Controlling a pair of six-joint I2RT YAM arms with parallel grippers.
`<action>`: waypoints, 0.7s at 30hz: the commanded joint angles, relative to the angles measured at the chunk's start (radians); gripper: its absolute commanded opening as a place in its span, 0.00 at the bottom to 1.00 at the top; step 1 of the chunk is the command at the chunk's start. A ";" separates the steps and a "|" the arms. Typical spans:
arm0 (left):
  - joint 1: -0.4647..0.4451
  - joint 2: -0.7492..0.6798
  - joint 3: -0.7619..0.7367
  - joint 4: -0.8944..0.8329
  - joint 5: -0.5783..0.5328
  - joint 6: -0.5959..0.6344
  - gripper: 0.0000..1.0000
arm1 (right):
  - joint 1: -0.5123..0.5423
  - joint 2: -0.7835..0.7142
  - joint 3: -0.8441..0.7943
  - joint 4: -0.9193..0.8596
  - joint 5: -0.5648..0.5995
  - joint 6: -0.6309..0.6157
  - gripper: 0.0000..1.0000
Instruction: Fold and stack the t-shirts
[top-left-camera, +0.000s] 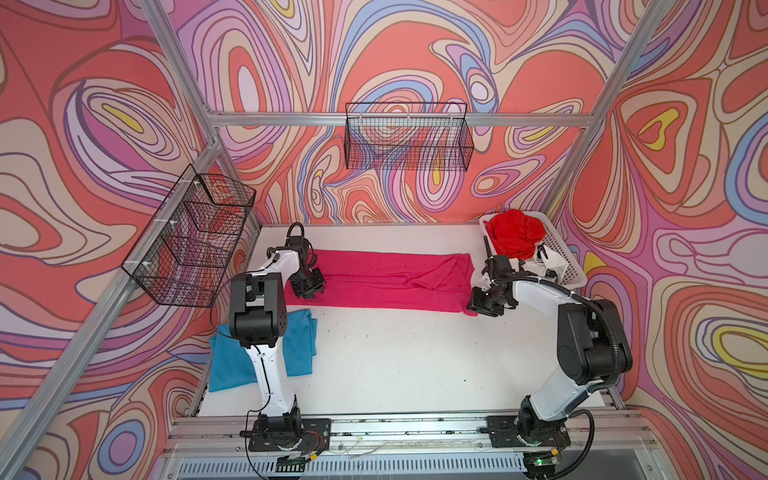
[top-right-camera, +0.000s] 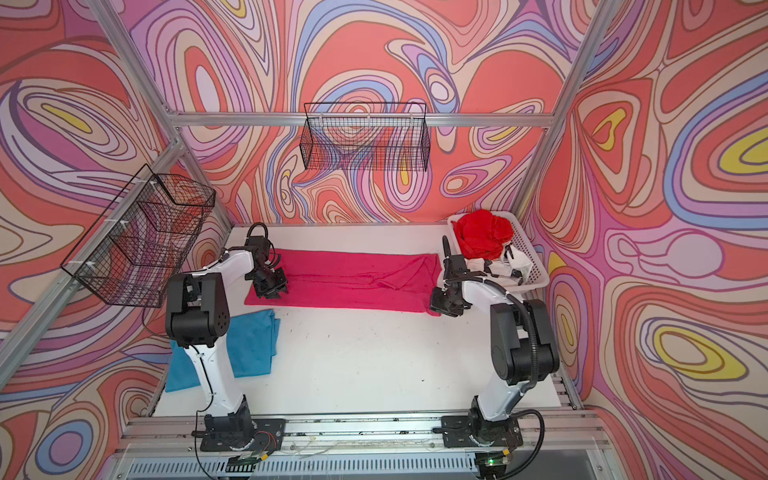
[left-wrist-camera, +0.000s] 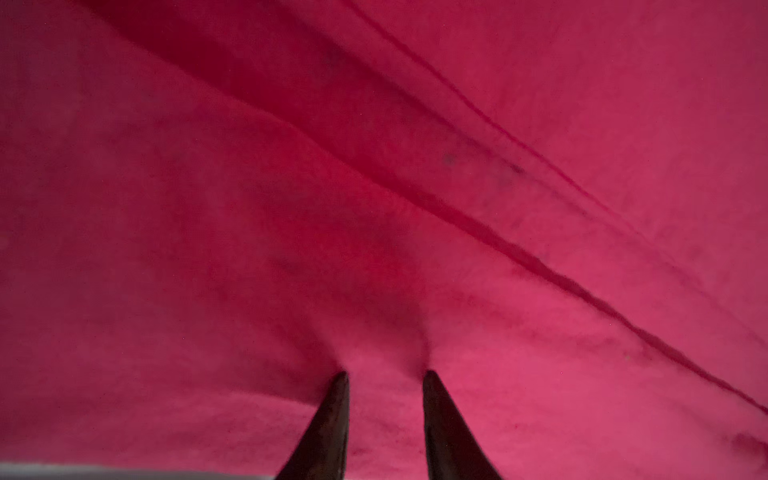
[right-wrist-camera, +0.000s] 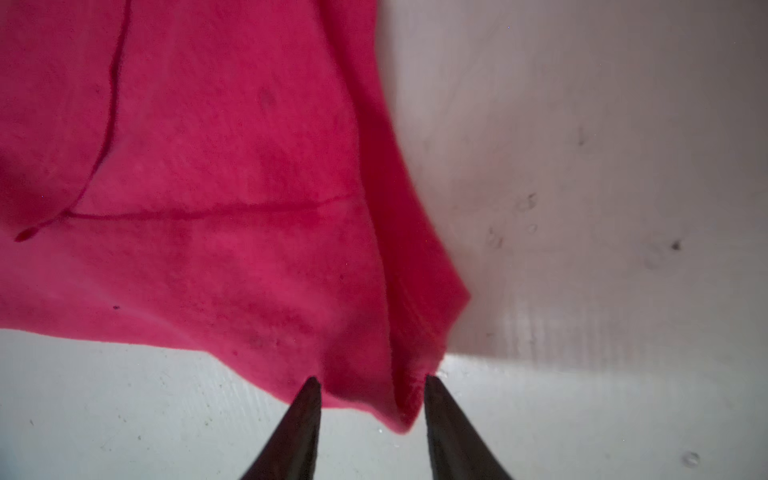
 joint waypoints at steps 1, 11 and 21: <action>0.041 0.093 0.005 -0.048 -0.094 0.005 0.29 | -0.056 -0.012 0.078 -0.030 0.039 0.001 0.43; 0.056 0.127 0.030 -0.041 -0.064 -0.007 0.28 | -0.003 0.184 0.240 0.056 -0.014 0.040 0.23; 0.056 0.115 0.011 -0.031 -0.064 -0.001 0.27 | 0.023 0.296 0.300 0.158 -0.028 0.103 0.12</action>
